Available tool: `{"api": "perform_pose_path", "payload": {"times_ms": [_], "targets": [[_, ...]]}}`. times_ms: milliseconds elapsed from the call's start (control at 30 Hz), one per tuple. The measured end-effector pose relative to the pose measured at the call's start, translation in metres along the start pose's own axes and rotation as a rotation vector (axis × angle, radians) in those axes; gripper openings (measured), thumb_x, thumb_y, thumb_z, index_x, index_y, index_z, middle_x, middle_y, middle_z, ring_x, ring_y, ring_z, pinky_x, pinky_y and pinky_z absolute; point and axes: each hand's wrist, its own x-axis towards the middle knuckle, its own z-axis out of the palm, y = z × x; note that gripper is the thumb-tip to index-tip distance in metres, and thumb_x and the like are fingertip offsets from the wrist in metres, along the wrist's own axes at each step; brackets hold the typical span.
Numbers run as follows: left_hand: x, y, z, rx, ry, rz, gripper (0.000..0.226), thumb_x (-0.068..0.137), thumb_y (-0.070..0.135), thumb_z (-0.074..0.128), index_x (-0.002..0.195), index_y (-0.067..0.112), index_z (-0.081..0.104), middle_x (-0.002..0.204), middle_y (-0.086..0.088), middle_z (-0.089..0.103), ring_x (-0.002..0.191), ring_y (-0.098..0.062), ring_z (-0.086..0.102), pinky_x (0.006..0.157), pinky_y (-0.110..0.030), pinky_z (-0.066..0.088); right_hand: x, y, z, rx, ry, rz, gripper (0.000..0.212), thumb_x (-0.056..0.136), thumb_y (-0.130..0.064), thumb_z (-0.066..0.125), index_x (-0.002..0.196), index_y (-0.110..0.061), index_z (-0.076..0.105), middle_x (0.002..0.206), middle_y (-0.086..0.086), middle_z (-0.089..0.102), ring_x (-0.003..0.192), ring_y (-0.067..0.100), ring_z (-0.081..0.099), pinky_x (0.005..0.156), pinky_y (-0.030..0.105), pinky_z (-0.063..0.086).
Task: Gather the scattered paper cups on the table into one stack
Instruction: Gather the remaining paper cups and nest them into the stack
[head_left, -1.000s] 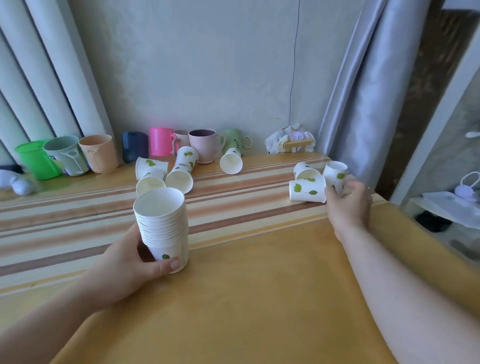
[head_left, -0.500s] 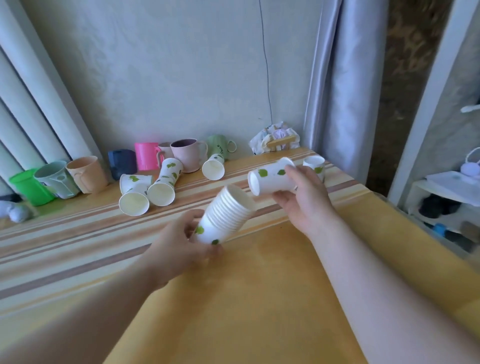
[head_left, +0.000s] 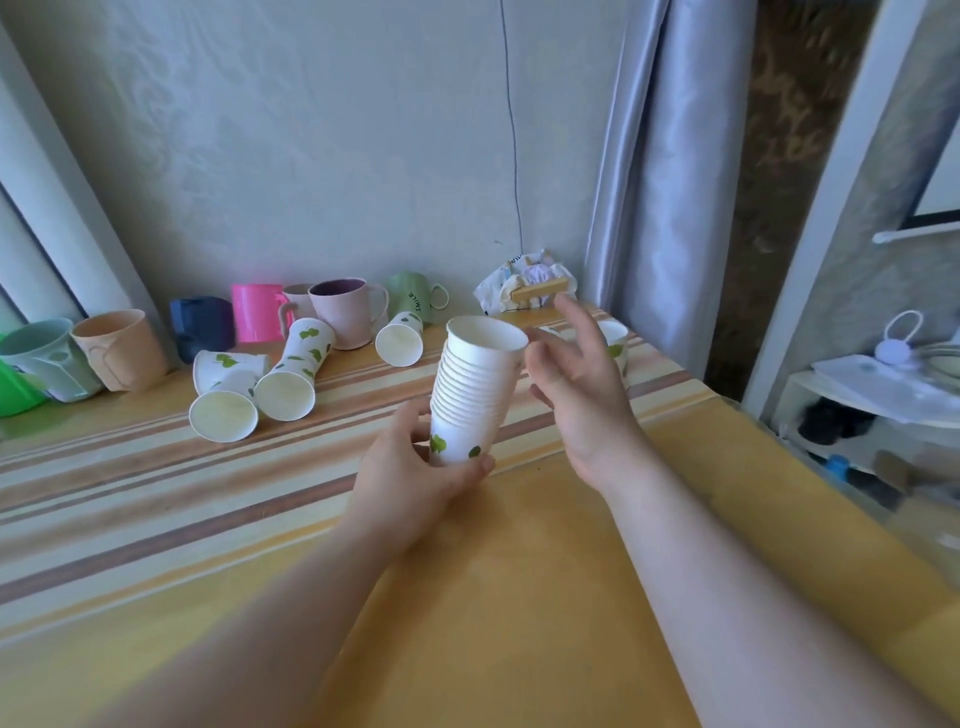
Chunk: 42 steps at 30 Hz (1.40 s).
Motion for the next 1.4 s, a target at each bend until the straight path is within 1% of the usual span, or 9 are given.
{"api": "perform_pose_path", "payload": {"times_ms": [133,233,433,633,800,900,967,1133,1400], "targets": [[-0.001,-0.001,0.01,0.078,0.046,0.051,0.058,0.071,0.052,0.093,0.115,0.044,0.057,0.108,0.024,0.072,0.093,0.0,0.069,0.081,-0.034,0.057,0.006,0.015,-0.014,-0.177,0.428,0.095,0.039,0.097,-0.033,0.069,0.135,-0.038,0.06,0.135,-0.003,0.064,0.125,0.022,0.062,0.089,0.032,0.05],[-0.002,-0.003,0.008,0.097,0.041,0.046,0.058,0.072,0.055,0.091,0.116,0.042,0.056,0.106,0.026,0.069,0.096,0.004,0.065,0.084,-0.037,0.056,0.03,0.019,-0.035,-0.55,0.576,0.122,0.064,0.092,-0.016,0.068,0.151,-0.034,0.052,0.151,0.006,0.045,0.129,0.03,0.055,0.103,0.039,0.052],[-0.002,-0.007,0.006,0.082,0.016,0.061,0.058,0.073,0.055,0.091,0.114,0.04,0.054,0.106,0.03,0.068,0.095,0.004,0.065,0.077,-0.034,0.052,0.074,0.005,-0.063,-1.412,0.029,0.271,0.092,0.096,-0.033,0.064,0.172,-0.044,0.013,0.181,-0.006,-0.005,0.157,0.047,0.02,0.125,0.053,0.032],[-0.002,-0.008,0.004,0.07,0.0,0.066,0.059,0.07,0.057,0.091,0.112,0.044,0.052,0.112,0.029,0.069,0.097,0.0,0.067,0.073,-0.029,0.052,0.072,-0.015,-0.07,-1.611,-0.003,0.154,0.045,0.096,-0.033,0.062,0.138,-0.032,0.044,0.144,0.003,0.045,0.119,0.041,0.058,0.085,0.046,0.054],[-0.002,-0.007,0.003,0.083,-0.018,0.085,0.059,0.072,0.057,0.091,0.114,0.045,0.051,0.114,0.029,0.068,0.1,-0.005,0.067,0.071,-0.027,0.049,0.044,-0.036,-0.084,-1.644,-0.001,0.39,0.058,0.083,-0.037,0.074,0.127,-0.024,0.039,0.109,0.006,0.057,0.095,0.036,0.065,0.081,0.045,0.061],[-0.003,-0.007,0.003,0.091,-0.017,0.083,0.061,0.072,0.056,0.091,0.117,0.045,0.051,0.117,0.027,0.069,0.103,-0.01,0.068,0.081,-0.036,0.054,0.028,-0.032,-0.097,-1.415,0.135,0.431,0.071,0.082,-0.036,0.077,0.14,-0.025,0.038,0.106,0.003,0.064,0.097,0.034,0.067,0.077,0.042,0.062],[-0.003,-0.007,0.003,0.093,-0.016,0.082,0.061,0.072,0.056,0.091,0.117,0.045,0.051,0.117,0.026,0.069,0.104,-0.012,0.068,0.085,-0.037,0.055,0.024,-0.031,-0.096,-0.929,0.254,0.488,0.073,0.089,-0.023,0.077,0.153,-0.023,0.044,0.121,-0.001,0.065,0.1,0.028,0.067,0.07,0.034,0.054],[-0.003,-0.008,0.004,0.093,-0.012,0.086,0.06,0.072,0.056,0.091,0.116,0.045,0.051,0.115,0.025,0.069,0.105,-0.012,0.067,0.081,-0.035,0.052,0.021,-0.042,-0.052,0.117,0.198,0.354,0.039,0.101,-0.001,0.063,0.131,-0.025,0.059,0.106,0.005,0.078,0.079,0.02,0.078,0.079,0.037,0.054],[-0.002,-0.009,0.004,0.093,0.008,0.085,0.062,0.072,0.058,0.09,0.12,0.046,0.052,0.112,0.025,0.068,0.102,-0.011,0.067,0.08,-0.034,0.052,0.015,-0.035,0.013,-0.091,-0.143,0.045,0.08,0.065,-0.004,0.076,0.135,-0.038,0.061,0.134,0.004,0.07,0.113,0.019,0.067,0.08,0.029,0.058]]}}
